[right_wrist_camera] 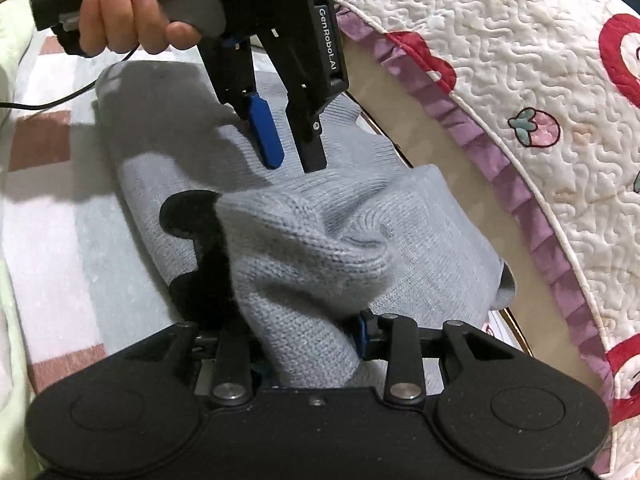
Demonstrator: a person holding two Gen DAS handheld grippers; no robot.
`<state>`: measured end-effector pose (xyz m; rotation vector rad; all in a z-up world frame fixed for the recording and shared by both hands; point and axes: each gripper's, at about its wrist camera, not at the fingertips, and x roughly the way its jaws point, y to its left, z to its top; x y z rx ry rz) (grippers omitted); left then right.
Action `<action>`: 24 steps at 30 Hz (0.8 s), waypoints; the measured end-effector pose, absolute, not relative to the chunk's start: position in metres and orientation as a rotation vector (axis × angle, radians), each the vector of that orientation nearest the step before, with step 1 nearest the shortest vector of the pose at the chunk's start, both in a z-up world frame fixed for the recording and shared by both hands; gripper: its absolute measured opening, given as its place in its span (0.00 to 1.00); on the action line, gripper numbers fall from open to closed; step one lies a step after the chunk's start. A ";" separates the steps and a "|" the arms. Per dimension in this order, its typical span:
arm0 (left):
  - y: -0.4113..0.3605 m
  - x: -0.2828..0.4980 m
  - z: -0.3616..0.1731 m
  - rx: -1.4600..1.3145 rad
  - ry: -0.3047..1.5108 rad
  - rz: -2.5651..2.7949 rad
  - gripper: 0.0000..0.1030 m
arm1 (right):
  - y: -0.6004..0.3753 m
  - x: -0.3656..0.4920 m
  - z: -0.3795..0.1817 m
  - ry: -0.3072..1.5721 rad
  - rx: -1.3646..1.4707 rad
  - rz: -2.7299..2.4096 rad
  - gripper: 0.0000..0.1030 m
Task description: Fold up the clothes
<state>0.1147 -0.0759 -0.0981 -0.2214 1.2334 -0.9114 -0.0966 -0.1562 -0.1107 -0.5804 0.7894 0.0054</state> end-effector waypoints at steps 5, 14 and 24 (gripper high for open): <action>-0.077 0.114 -0.098 -0.202 1.227 -0.924 0.36 | -0.155 -0.097 -0.111 0.788 -0.591 0.007 0.38; -0.073 0.114 -0.096 -0.210 1.222 -0.921 0.36 | -0.169 -0.100 -0.090 0.732 -0.496 -0.069 0.16; -0.046 0.130 -0.070 -0.060 1.033 -0.789 0.42 | -0.349 -0.187 -0.056 0.622 0.354 -0.718 0.28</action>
